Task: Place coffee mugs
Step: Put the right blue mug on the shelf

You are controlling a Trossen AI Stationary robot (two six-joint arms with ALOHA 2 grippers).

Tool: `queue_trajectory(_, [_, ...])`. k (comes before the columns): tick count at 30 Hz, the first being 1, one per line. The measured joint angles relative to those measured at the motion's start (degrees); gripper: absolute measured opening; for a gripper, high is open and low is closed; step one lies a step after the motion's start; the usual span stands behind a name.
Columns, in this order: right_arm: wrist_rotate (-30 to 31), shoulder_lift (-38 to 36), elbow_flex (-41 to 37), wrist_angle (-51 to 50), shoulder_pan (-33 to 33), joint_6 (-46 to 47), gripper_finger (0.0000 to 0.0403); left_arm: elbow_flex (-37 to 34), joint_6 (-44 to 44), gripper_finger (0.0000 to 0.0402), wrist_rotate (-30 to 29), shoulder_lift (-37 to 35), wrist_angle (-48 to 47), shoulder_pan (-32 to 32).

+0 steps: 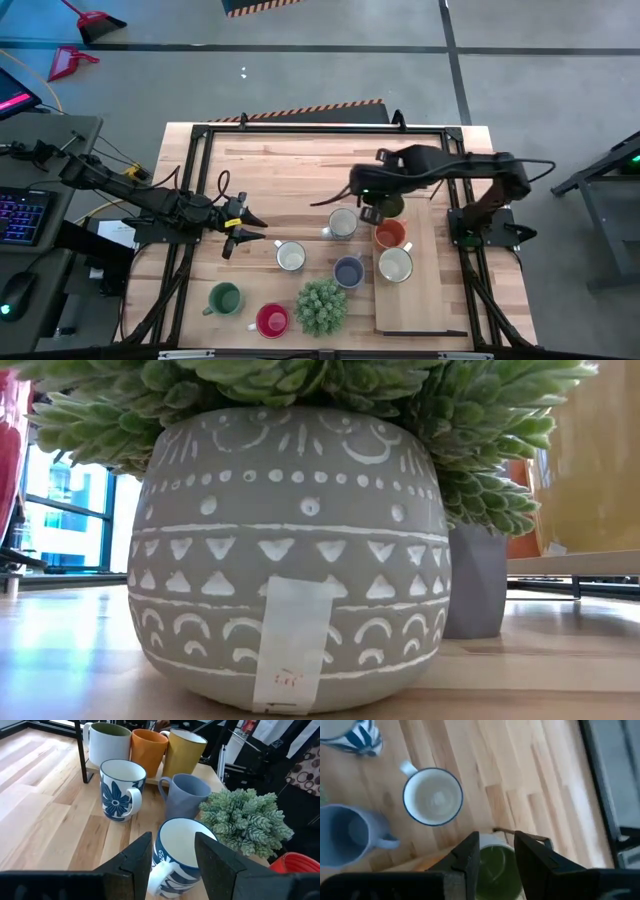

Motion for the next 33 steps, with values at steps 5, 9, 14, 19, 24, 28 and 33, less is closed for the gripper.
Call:
queue_trajectory(5, [0.7, -8.5, -10.8, 8.5, 1.7, 0.5, 0.0100, 0.0, -0.4, 0.0135, 0.0, 0.0, 0.0, 0.0])
queue_trajectory(9, [-2.8, -16.8, -23.2, 21.0, 2.3, 1.6, 0.0100, 0.0, -0.9, 0.0135, 0.0, 0.0, 0.0, 0.0])
queue_trajectory(14, [-8.5, -22.4, -36.0, 35.3, 1.6, 2.1, 0.0100, 0.0, -0.9, 0.0135, 0.0, 0.0, 0.0, 0.0])
queue_trajectory(19, [-12.8, -19.4, -40.3, 42.6, 0.2, 2.0, 0.0100, 0.0, -0.8, 0.0135, 0.0, 0.0, 0.1, 0.0])
queue_trajectory(24, [-14.4, -12.5, -36.0, 39.8, -2.1, 0.8, 0.0100, 0.0, -0.9, 0.0135, -0.1, 0.0, 0.2, 0.0])
queue_trajectory(28, [-15.4, -6.8, -31.9, 37.0, -3.3, -1.7, 0.0100, 0.0, -0.9, 0.0135, -0.1, 0.0, 0.2, 0.0])
queue_trajectory(33, [-15.8, -1.7, -29.1, 34.4, -3.9, -2.7, 0.0100, 0.0, -0.9, 0.0135, -0.1, 0.0, 0.1, 0.0])
